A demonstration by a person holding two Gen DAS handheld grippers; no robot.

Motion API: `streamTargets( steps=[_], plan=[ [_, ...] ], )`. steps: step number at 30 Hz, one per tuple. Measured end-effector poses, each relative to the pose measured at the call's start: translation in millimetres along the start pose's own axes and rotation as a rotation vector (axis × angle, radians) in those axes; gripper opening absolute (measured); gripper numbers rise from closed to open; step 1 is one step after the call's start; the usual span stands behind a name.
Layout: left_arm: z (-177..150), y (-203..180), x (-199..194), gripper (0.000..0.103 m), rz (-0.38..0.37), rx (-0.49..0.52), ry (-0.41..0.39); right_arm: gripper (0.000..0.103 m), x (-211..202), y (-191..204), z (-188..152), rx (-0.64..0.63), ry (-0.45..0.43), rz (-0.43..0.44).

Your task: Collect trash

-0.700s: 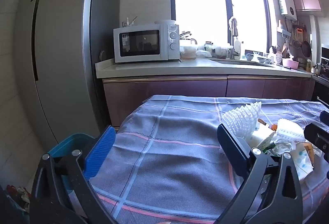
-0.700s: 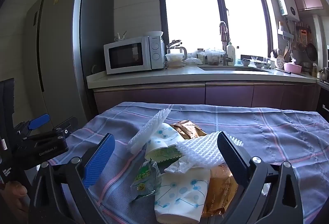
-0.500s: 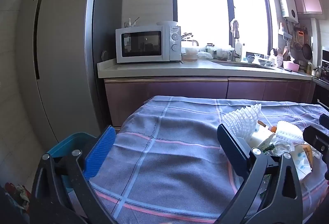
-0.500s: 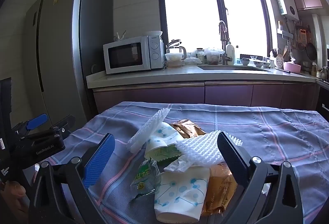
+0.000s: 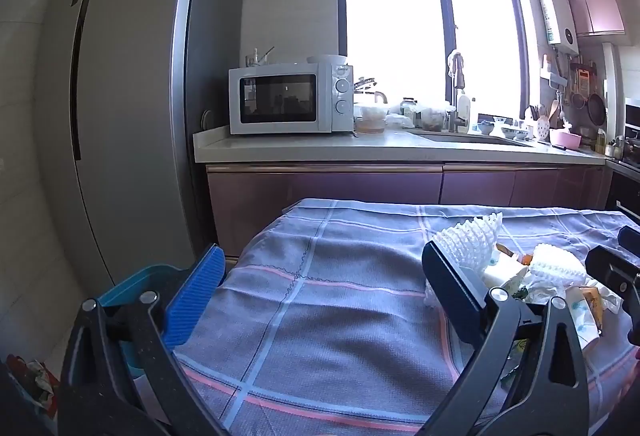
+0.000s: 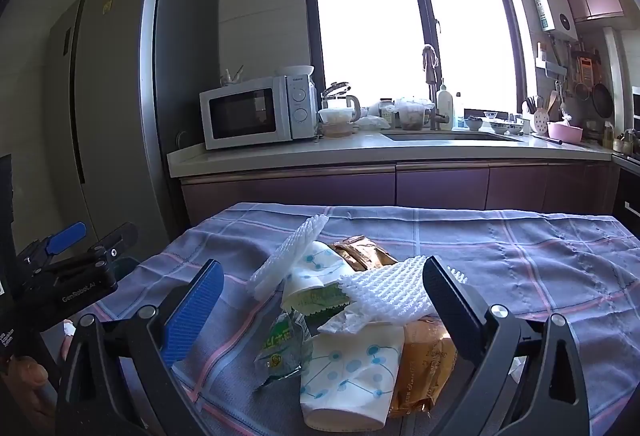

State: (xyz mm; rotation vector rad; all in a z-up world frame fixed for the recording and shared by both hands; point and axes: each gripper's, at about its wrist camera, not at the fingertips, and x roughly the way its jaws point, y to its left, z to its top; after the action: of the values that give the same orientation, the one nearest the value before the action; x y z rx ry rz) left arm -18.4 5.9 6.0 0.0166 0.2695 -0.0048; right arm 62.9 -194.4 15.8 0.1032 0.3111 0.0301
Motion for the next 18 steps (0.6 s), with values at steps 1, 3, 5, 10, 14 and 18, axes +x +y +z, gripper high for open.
streamTargets(
  steps=[1, 3, 5, 10, 14, 18],
  plan=[
    [-0.3, 0.1, -1.3, 0.097, 0.0, 0.0, -0.002, 0.096, 0.0, -0.1, 0.0, 0.0, 0.0, -0.001],
    [-0.8, 0.6, -3.2, 0.097, -0.004, -0.002, -0.004, 0.096, -0.8, -0.4, 0.2, 0.002, 0.0, 0.001],
    [-0.9, 0.3, -4.5, 0.097, -0.005, -0.003, -0.007, 0.096, -1.5, -0.2, 0.7, 0.001, 0.0, 0.0],
    [-0.5, 0.7, -8.1, 0.097, -0.012, -0.003, -0.016, 0.096, -1.9, 0.8, 1.3, 0.002, 0.001, -0.004],
    [-0.3, 0.3, -10.0, 0.097, -0.017, -0.002, -0.017, 0.096, -2.3, 2.2, 2.5, 0.004, 0.005, -0.004],
    [0.2, -0.1, -10.2, 0.097, -0.016, -0.002, -0.018, 0.096, -1.7, 1.9, 3.0, 0.005, 0.005, -0.004]
  ],
)
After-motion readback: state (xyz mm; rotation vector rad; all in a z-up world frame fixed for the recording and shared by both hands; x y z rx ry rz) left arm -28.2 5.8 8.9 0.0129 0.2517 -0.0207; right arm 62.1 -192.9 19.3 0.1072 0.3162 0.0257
